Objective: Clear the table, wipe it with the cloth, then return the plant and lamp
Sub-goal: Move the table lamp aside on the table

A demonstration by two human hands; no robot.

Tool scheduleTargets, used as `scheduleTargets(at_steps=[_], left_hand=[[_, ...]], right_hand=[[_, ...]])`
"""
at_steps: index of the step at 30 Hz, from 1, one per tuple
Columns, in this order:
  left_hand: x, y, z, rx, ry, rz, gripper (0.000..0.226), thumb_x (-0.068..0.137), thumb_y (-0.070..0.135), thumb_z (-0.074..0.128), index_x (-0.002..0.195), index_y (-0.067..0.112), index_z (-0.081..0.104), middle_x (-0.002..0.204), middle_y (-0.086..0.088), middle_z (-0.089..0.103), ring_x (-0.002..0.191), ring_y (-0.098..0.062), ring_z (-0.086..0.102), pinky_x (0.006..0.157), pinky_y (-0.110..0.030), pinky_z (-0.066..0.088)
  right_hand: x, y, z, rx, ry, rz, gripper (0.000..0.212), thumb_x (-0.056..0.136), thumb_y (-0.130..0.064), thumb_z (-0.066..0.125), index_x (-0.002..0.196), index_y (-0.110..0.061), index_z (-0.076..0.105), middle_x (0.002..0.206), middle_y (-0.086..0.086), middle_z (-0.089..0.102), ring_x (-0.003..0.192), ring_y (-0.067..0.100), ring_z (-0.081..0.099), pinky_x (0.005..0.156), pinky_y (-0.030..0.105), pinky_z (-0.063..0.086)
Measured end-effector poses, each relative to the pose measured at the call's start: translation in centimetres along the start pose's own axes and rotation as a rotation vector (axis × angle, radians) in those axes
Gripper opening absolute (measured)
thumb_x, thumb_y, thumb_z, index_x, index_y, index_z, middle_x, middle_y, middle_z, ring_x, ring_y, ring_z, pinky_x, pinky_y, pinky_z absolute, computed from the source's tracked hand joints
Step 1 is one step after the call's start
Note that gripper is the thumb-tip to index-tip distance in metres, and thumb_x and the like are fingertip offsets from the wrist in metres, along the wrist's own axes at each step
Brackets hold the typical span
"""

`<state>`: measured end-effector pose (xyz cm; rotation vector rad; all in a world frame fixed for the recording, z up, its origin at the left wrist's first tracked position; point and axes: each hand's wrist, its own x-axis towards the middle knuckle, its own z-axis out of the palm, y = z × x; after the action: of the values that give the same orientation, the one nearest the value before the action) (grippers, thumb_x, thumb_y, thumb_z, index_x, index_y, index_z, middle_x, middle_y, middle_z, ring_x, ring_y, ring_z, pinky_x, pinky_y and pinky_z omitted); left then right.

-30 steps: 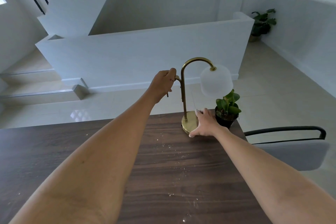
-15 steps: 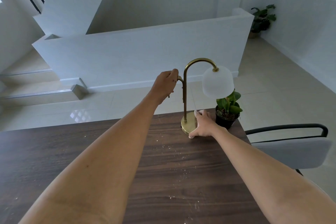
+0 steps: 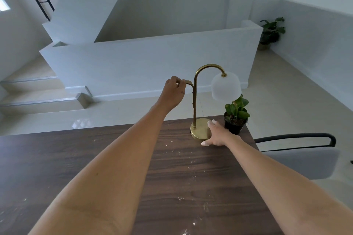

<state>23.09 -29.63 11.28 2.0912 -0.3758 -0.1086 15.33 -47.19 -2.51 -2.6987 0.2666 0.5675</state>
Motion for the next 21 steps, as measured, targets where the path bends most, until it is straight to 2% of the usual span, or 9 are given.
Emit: scheduleTargets(at_steps=[2,4,5,11,15,21], left_hand=[[-1.3,-0.7,-0.2,0.132,-0.007,0.004,0.045,0.104,0.045,0.035,0.138,0.016,0.04,0.137,-0.011,0.044,0.096,-0.019,0.06,0.086,-0.036,0.051],[-3.0,-1.5,-0.4,0.335,-0.007,-0.002,0.059,0.103,0.051,0.03,0.152,0.019,0.022,0.148,-0.011,0.033,0.111,-0.031,0.059,0.102,-0.05,0.044],[-4.2,-1.8,-0.4,0.421,-0.003,0.002,0.061,0.104,0.052,0.028,0.155,0.019,0.017,0.15,-0.012,0.031,0.114,-0.034,0.058,0.105,-0.051,0.04],[-10.7,-4.3,-0.4,0.585,-0.005,-0.019,0.067,0.103,0.054,0.027,0.157,0.017,0.013,0.154,-0.015,0.024,0.134,-0.037,0.044,0.111,-0.05,0.03],[-15.1,-4.7,0.1,0.622,-0.029,0.011,0.065,0.103,0.052,0.029,0.156,0.018,0.014,0.155,-0.016,0.02,0.141,-0.038,0.035,0.113,-0.05,0.028],[-21.2,-2.6,1.6,0.635,-0.096,0.113,0.059,0.104,0.048,0.032,0.153,0.02,0.019,0.151,-0.016,0.025,0.14,-0.037,0.035,0.111,-0.05,0.029]], right_hand=[[-1.7,-0.4,-0.3,0.038,0.027,-0.003,0.091,0.092,-0.045,0.068,0.159,-0.008,0.019,0.166,0.013,0.02,0.149,0.033,0.03,0.118,0.049,0.032],[-3.2,-0.9,-0.3,0.064,0.098,0.012,0.075,0.099,-0.045,0.057,0.157,-0.008,0.028,0.161,0.014,0.032,0.143,0.033,0.041,0.113,0.044,0.039],[-3.9,-1.3,-0.3,0.067,0.124,0.016,0.069,0.102,-0.045,0.052,0.156,-0.009,0.031,0.159,0.015,0.036,0.141,0.033,0.043,0.111,0.043,0.041],[-9.0,-2.9,0.8,-0.059,0.215,-0.035,0.057,0.105,-0.046,0.042,0.151,-0.012,0.04,0.15,0.013,0.05,0.133,0.032,0.052,0.107,0.046,0.043],[-13.5,-2.7,1.9,-0.105,0.24,-0.052,0.063,0.105,-0.047,0.042,0.156,-0.01,0.032,0.161,0.011,0.037,0.145,0.03,0.04,0.116,0.048,0.034],[-20.4,-1.4,3.5,-0.118,0.268,0.008,0.066,0.105,-0.048,0.042,0.158,-0.011,0.029,0.164,0.009,0.03,0.15,0.027,0.032,0.118,0.046,0.03]])
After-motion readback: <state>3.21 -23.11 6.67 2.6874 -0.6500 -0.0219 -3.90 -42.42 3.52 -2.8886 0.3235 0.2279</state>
